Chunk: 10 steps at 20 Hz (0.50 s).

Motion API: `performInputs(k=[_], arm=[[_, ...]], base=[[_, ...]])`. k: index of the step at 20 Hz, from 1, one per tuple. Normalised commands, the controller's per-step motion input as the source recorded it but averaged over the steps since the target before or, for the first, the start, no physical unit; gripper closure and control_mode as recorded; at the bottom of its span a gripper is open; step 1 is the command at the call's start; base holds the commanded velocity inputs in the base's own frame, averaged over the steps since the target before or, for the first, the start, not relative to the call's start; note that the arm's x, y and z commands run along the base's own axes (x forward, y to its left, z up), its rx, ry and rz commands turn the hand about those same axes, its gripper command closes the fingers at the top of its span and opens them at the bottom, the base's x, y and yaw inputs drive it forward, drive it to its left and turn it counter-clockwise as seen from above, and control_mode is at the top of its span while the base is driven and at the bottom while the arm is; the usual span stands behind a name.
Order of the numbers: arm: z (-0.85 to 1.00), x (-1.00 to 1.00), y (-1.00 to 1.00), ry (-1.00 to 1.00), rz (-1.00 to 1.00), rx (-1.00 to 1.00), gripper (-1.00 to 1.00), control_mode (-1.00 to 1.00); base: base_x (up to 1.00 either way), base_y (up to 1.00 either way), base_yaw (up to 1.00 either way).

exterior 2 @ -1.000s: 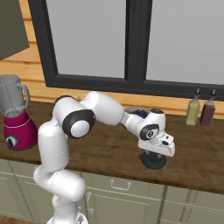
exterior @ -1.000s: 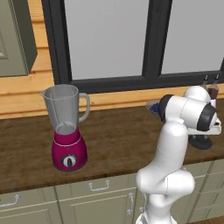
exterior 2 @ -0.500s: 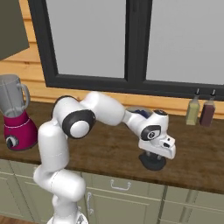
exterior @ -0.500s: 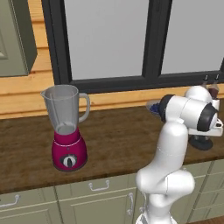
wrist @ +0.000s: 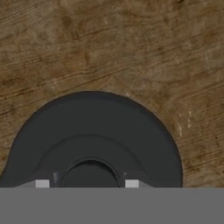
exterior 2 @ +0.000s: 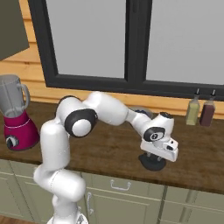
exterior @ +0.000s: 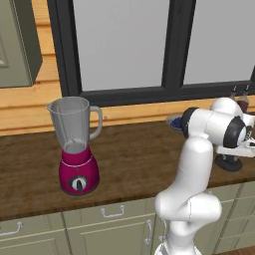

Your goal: Close the lid blender by securely placing the lid on top.

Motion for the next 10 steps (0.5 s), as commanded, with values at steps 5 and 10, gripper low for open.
performInputs(k=[5,10], arm=[[-0.29,-0.28,0.62,0.02,0.0,0.01,1.0,-1.0],[0.58,-0.57,0.25,-0.07,0.0,0.07,1.0,-1.0]], base=[[0.0,0.0,0.0],[0.0,0.0,0.0]])
